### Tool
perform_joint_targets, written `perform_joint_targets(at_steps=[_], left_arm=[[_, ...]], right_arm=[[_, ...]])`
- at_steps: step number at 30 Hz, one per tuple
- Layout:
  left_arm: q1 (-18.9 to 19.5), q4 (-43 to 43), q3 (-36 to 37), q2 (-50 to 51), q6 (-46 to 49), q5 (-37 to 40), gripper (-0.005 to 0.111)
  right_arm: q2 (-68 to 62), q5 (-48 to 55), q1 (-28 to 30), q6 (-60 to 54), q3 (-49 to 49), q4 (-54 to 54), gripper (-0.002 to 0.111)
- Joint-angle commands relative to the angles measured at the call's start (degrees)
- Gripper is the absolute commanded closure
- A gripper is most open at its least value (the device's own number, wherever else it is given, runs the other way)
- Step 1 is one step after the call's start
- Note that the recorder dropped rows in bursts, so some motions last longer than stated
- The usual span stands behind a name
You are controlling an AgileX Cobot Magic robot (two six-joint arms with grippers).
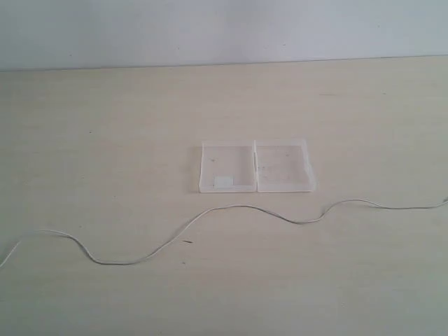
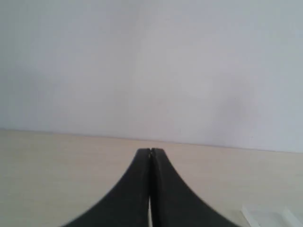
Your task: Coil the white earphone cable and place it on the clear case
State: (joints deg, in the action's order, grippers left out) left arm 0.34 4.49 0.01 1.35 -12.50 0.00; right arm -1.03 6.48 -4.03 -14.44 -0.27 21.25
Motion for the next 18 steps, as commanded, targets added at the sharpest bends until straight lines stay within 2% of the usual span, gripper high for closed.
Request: perform_joint_targets(at_steps=[1, 7, 9, 13, 18], left_arm=[[-0.3, -0.4, 0.0, -0.4, 1.5, -5.4, 0.107], [-0.3, -0.4, 0.0, -0.4, 1.3, -14.9, 0.107], [-0.3, -0.4, 0.0, -0.4, -2.0, -15.8, 0.107], [-0.3, -0.4, 0.0, -0.4, -16.6, -10.2, 0.107], [-0.3, -0.4, 0.0, -0.4, -17.5, -6.6, 0.107]], right_arm=[[0.4, -0.2, 0.3, -0.4, 0.3, -0.1, 0.108], [0.4, -0.2, 0.3, -0.4, 0.3, -0.1, 0.108], [0.4, -0.2, 0.3, -0.4, 0.3, -0.1, 0.108], [0.4, -0.2, 0.3, -0.4, 0.3, -0.1, 0.108], [0.4, -0.2, 0.3, -0.4, 0.3, -0.1, 0.108]])
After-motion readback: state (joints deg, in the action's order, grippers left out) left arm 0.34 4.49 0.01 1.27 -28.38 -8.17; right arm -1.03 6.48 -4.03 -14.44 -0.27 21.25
